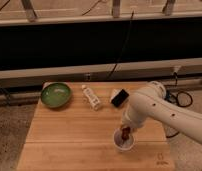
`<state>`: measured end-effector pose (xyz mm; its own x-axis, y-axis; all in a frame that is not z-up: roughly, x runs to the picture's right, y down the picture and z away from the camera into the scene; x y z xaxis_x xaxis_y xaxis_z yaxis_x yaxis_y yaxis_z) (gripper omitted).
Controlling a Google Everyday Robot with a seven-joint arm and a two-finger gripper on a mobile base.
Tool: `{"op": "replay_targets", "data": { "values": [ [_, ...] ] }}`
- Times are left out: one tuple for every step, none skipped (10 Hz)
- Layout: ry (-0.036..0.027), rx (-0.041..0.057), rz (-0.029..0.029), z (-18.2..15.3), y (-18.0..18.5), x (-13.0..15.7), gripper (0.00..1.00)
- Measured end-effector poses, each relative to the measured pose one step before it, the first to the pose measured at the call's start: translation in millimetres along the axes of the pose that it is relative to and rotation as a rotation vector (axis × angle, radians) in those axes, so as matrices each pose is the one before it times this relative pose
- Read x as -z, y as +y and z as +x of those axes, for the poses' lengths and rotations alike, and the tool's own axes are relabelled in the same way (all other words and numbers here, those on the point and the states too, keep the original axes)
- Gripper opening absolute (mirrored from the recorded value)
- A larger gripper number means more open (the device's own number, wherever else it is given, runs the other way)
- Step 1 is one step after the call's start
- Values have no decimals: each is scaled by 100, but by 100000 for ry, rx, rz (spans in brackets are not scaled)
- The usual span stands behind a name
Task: Place the pepper in the ceramic cup
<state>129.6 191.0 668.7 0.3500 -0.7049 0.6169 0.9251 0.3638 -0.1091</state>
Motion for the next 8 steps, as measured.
{"op": "replay_targets", "data": {
  "values": [
    [-205,52,26,-43,-56,30,33],
    [-525,573,-321,-121,-102,29,43],
    [-525,736,-645,-196,-135,9,54],
    [-183,107,-429,-117,99,-6,63],
    [-249,39,-252,-155,80,12,73],
    [-148,372,49,-159,-120,18,79],
    [-87,161,79,-158,7,30,80],
    [-278,192,353,-246,15,1,80]
  ]
}}
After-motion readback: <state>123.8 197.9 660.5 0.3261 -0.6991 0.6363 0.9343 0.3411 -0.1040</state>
